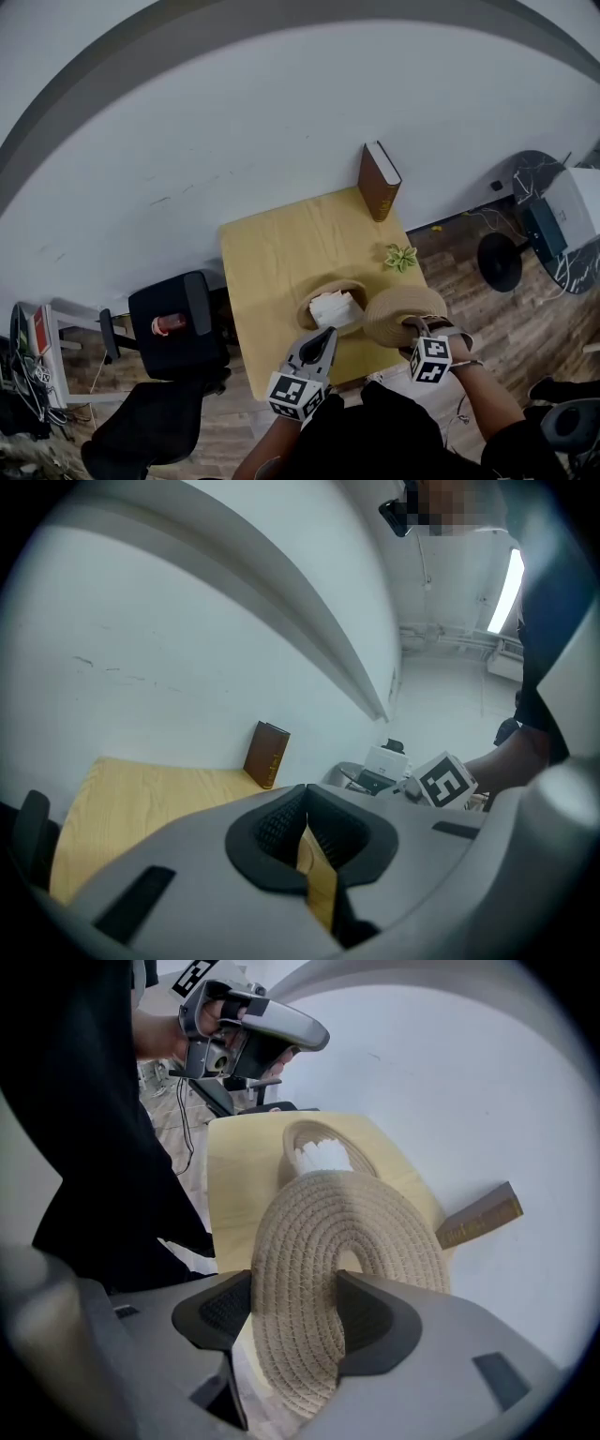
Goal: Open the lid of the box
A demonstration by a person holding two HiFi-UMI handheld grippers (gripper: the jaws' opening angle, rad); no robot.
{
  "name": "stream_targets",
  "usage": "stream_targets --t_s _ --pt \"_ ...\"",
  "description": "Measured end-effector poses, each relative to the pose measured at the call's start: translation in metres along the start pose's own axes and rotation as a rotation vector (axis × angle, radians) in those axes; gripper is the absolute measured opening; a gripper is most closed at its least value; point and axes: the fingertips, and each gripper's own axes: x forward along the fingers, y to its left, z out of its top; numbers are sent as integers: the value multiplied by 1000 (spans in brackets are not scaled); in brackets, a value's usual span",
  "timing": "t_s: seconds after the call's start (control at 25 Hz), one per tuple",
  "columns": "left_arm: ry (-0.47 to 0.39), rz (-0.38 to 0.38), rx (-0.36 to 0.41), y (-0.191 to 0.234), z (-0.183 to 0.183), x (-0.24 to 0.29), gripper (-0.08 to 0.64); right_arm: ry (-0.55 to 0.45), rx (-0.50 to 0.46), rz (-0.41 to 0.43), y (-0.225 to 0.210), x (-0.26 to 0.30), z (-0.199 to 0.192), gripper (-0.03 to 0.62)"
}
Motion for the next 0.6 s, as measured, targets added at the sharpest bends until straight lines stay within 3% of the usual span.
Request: stream_targets --t_s 0.6 --pt "62 -7 -3 -19 -18 12 18 26 79 120 26 57 -57 301"
